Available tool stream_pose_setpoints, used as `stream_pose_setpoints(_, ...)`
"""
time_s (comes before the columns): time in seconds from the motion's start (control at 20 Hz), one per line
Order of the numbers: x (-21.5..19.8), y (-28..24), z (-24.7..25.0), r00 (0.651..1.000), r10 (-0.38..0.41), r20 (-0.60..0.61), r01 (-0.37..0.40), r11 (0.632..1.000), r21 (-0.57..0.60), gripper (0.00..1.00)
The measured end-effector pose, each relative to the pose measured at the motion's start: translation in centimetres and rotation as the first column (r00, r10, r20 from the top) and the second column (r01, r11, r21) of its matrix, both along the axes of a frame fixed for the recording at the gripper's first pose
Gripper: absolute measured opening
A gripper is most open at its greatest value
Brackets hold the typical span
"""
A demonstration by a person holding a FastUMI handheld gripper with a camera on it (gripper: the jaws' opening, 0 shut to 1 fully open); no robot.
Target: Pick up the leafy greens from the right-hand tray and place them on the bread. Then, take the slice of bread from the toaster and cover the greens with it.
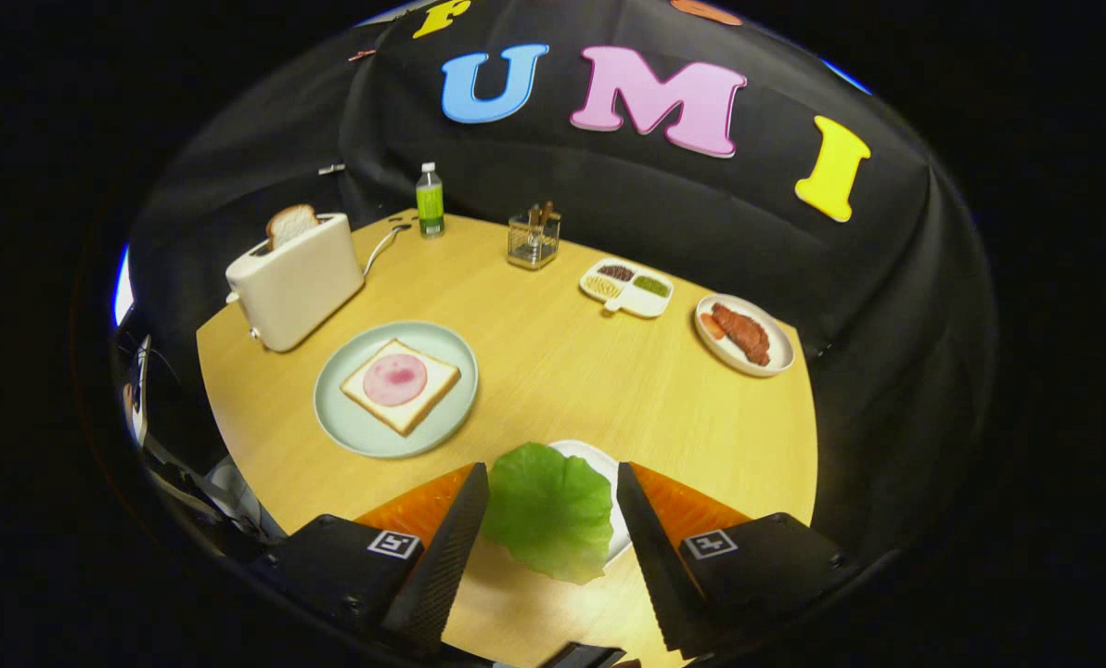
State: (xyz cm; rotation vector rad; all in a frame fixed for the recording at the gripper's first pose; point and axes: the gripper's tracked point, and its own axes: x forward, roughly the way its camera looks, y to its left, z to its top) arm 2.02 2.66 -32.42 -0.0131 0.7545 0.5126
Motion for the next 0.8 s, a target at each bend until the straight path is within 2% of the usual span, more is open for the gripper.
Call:
stream_pose_setpoints(0.15,-0.5,1.2,-3.7,0.993,0.072,-0.091,-0.072,0.997,0.005,0.81)
stream_pose_setpoints(0.4,-0.5,1.9,-8.6,0.974,0.103,-0.203,-0.107,0.994,-0.011,0.67)
stream_pose_setpoints(0.55,-1.4,1.8,-10.9,0.956,0.131,-0.261,-0.147,0.988,-0.043,0.67)
stream_pose_setpoints(0.65,-1.3,1.7,-10.9,0.957,0.125,-0.261,-0.14,0.989,-0.038,0.67)
stream_pose_setpoints(0.7,-1.1,1.7,-10.8,0.96,0.122,-0.253,-0.136,0.99,-0.04,0.62)
stream_pose_setpoints(0.75,-1.3,1.9,-11.0,0.961,0.129,-0.245,-0.144,0.989,-0.043,0.62)
stream_pose_setpoints(0.8,-1.1,2.0,-11.0,0.964,0.133,-0.231,-0.147,0.988,-0.048,0.46)
